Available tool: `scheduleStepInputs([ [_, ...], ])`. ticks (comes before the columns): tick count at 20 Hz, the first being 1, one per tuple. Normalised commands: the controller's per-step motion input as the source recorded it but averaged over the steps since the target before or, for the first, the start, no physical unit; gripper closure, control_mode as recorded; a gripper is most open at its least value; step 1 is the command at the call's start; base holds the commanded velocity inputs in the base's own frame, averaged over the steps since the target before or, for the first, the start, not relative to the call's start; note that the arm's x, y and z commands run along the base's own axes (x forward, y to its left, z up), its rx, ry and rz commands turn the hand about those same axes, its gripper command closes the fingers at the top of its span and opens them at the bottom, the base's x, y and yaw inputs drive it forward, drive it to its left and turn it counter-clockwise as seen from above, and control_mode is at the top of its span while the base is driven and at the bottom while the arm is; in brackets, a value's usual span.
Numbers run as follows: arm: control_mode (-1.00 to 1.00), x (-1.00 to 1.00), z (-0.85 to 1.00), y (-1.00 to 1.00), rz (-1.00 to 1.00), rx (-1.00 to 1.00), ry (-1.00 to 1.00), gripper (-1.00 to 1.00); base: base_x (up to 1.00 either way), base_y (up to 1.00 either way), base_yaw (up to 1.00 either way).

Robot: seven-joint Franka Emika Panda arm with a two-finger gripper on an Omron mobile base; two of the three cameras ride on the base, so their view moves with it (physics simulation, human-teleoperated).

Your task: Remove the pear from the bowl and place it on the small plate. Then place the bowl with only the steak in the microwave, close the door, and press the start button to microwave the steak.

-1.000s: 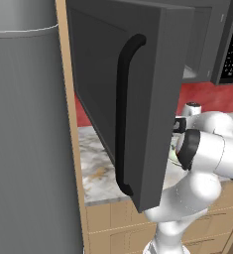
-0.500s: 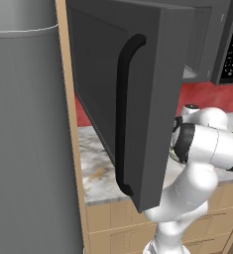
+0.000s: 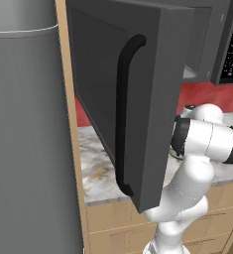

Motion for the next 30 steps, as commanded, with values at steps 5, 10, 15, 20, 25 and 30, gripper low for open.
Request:
scheduleStepInputs([
  [5, -1.0, -0.08, -0.59, 0.07, 0.0, -0.07, -0.17, 1.0, 0.0, 0.0, 0.0],
  [10, -1.0, -0.35, -0.24, 0.08, 0.0, -0.02, -0.23, 1.0, 0.0, 0.0, 0.0],
  [15, -1.0, -0.07, 0.54, 0.0, -0.05, -0.04, -0.18, 1.0, 0.0, 0.0, 0.0],
  [20, -1.0, 0.06, 1.0, 0.18, -0.01, -0.13, -0.17, 1.0, 0.0, 0.0, 0.0],
  [25, -1.0, 0.3, 0.92, 0.45, -0.01, -0.13, -0.08, 1.0, 0.0, 0.0, 0.0],
  [30, -1.0, 0.66, 0.2, 0.71, -0.05, -0.03, 0.03, 1.0, 0.0, 0.0, 0.0],
])
